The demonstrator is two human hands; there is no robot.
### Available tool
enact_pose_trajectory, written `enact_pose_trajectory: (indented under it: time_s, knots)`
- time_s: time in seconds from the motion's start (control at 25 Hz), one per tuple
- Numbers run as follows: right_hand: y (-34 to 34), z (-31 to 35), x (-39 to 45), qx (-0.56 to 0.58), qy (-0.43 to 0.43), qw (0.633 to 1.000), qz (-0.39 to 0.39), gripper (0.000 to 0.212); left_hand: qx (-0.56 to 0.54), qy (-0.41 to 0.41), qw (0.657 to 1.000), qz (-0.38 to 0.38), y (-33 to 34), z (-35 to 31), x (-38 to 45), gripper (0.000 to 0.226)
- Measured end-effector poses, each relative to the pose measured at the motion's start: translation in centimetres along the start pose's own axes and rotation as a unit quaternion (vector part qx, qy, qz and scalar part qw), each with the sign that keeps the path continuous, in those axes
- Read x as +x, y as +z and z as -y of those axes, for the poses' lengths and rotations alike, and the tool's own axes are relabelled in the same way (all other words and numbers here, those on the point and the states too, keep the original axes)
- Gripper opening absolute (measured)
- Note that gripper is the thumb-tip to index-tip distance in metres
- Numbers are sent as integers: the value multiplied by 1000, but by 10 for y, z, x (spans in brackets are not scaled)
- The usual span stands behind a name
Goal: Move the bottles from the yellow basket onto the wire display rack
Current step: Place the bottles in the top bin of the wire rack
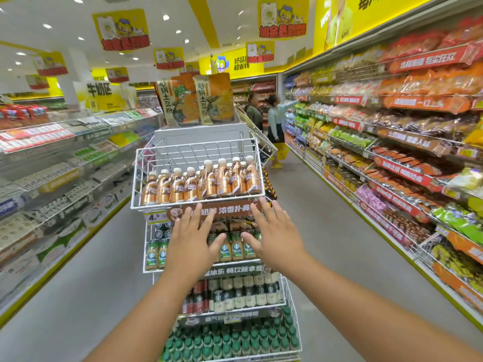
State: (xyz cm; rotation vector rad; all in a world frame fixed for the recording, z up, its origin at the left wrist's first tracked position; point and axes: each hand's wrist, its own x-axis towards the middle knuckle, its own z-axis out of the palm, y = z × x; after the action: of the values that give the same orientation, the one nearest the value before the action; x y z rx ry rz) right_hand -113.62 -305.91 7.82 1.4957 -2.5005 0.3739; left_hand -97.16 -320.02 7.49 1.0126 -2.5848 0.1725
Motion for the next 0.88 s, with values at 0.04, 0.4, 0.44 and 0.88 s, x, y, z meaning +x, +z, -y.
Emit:
enact_pose_trajectory:
  time_s: [0.04, 0.4, 0.44, 0.88]
  knots:
    - [-5, 6, -19, -2, 5, 1000, -4, 79, -7, 5, 1000, -1, -6, -1, -18, 75]
    - [-47, 34, -205, -23, 76, 997, -12, 84, -91, 82, 992, -17, -58, -38, -160, 70]
    - [-54, 32, -224, -29, 87, 996, -12, 86, -104, 94, 990, -11, -63, -47, -172, 69]
    - [-117, -70, -417, -89, 244, 965, -40, 80, -168, 263, 950, -9, -77, -233, -252, 78]
